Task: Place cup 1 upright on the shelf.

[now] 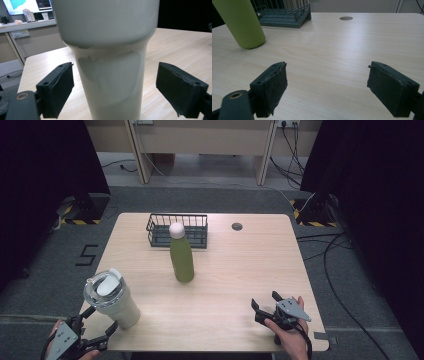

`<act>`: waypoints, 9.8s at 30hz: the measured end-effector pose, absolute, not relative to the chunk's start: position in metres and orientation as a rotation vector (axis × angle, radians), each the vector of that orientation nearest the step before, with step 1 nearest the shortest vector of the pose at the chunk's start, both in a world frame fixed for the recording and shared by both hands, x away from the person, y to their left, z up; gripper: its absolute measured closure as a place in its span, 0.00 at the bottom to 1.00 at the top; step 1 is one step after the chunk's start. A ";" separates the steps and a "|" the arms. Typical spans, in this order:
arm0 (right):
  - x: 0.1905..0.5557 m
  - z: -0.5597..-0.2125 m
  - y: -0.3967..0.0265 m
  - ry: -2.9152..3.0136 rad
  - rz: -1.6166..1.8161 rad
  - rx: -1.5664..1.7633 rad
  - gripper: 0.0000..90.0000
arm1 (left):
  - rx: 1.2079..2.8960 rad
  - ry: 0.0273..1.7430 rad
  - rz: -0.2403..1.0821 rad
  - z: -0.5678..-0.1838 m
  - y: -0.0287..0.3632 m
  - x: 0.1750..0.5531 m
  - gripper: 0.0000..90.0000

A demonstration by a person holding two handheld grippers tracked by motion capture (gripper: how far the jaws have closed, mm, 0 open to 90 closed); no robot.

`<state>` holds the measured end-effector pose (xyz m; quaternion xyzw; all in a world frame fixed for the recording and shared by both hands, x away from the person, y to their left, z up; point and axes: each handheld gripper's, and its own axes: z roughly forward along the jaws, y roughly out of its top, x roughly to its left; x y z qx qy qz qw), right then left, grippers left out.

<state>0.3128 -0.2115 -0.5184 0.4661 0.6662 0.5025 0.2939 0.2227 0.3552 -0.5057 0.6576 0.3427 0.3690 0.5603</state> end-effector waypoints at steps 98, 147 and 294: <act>0.320 -0.517 -0.209 1.763 1.342 1.265 0.20 | 1.439 0.763 0.887 -0.462 0.313 0.320 0.10; 0.316 -0.517 -0.209 1.717 1.326 1.283 0.20 | 1.366 0.799 0.937 -0.433 0.302 0.395 0.10; 0.318 -0.522 -0.214 1.705 1.333 1.318 0.21 | 1.321 0.830 0.937 -0.375 0.246 0.563 0.10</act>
